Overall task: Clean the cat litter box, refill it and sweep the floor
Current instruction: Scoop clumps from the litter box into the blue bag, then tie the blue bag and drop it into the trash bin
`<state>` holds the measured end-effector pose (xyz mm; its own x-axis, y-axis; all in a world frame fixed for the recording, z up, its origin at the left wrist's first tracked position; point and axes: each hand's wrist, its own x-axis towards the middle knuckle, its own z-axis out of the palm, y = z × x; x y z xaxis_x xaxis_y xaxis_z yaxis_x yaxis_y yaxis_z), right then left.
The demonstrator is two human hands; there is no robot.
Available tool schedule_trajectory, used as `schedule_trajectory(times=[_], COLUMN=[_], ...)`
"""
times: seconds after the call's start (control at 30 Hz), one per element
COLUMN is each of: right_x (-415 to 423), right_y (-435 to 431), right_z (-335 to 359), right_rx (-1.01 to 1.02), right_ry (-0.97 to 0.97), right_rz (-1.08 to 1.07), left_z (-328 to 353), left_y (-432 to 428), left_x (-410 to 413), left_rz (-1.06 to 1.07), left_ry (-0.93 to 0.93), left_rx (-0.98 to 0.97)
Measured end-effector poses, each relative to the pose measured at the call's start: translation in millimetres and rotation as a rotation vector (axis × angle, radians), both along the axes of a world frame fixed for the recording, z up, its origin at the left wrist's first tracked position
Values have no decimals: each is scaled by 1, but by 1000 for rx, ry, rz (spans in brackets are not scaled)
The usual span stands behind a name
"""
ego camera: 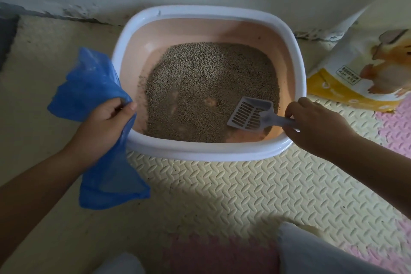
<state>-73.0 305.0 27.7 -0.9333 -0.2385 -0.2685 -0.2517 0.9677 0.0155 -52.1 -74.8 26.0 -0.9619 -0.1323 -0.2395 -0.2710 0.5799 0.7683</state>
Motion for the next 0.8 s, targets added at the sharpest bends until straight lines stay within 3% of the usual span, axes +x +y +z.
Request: schedule_trajectory(times=[0.33,0.67,0.8], right_x=[-3,-7,-5], right_y=[-2,-4,-8], right_z=[4,4,8], right_rx=[150,135,126], right_ry=[-20,-28,82], right_rz=[84,52,103], left_z=[-5,-5,-5], left_y=[4,1,3], left_x=[-3,-1,0], left_rz=[-31,-28,-13], left_ry=[-26,-22,-12], left_rx=[-9,14,42])
